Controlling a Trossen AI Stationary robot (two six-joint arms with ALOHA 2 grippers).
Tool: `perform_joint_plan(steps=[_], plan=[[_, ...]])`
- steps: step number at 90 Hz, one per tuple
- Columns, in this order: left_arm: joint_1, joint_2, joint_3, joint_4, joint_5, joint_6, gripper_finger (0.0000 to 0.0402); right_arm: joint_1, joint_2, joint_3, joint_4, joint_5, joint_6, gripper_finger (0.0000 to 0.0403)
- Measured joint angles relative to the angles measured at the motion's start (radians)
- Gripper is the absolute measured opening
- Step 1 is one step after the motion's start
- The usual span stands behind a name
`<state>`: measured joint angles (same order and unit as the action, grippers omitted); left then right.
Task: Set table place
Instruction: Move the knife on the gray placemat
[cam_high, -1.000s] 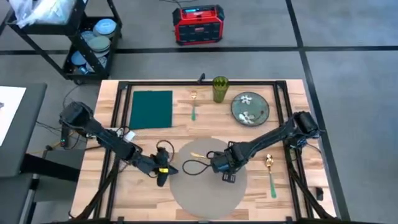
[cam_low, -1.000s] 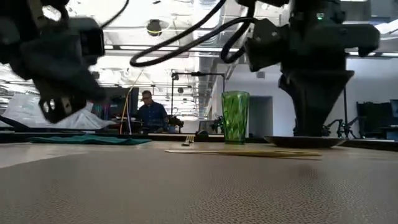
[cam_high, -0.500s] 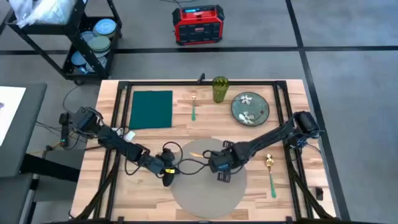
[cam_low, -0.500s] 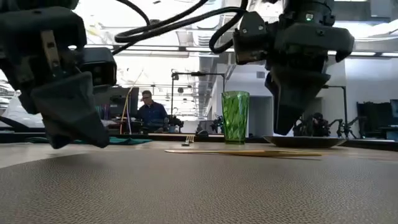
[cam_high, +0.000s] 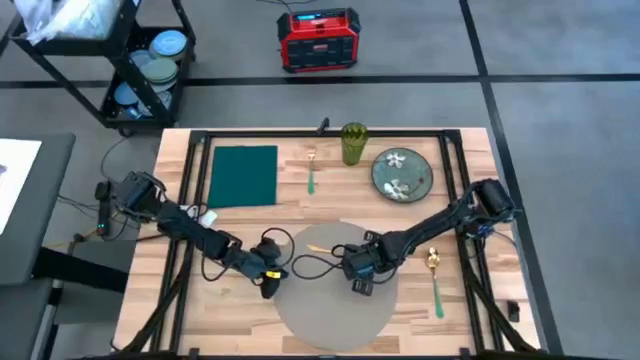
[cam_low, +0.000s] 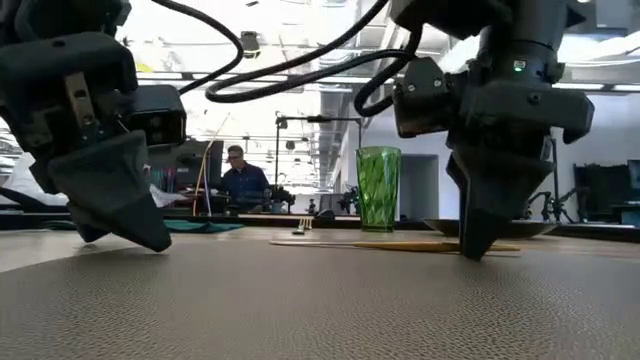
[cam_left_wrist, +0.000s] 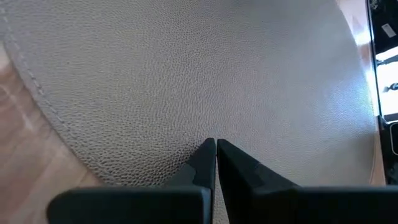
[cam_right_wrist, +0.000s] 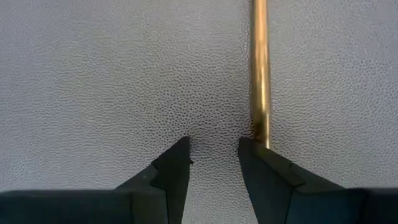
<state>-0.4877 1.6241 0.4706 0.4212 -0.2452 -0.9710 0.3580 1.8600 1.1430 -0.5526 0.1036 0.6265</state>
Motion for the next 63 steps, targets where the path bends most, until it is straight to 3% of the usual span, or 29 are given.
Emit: perform_joint_plan(steps=[9, 25, 63], plan=[[0.003, 0.0, 0.0, -0.011, -0.003, 0.004, 0.0, 0.007, -0.052, 0.024, 0.023, 0.013, -0.006, 0.0126], [0.017, -0.001, 0.0, -0.018, -0.004, 0.03, 0.0, 0.01, -0.089, -0.001, -0.033, 0.136, -0.006, 0.0117], [0.021, -0.001, 0.0, -0.019, -0.004, 0.018, 0.0, -0.013, -0.075, -0.154, 0.075, 0.034, 0.028, 0.0116]])
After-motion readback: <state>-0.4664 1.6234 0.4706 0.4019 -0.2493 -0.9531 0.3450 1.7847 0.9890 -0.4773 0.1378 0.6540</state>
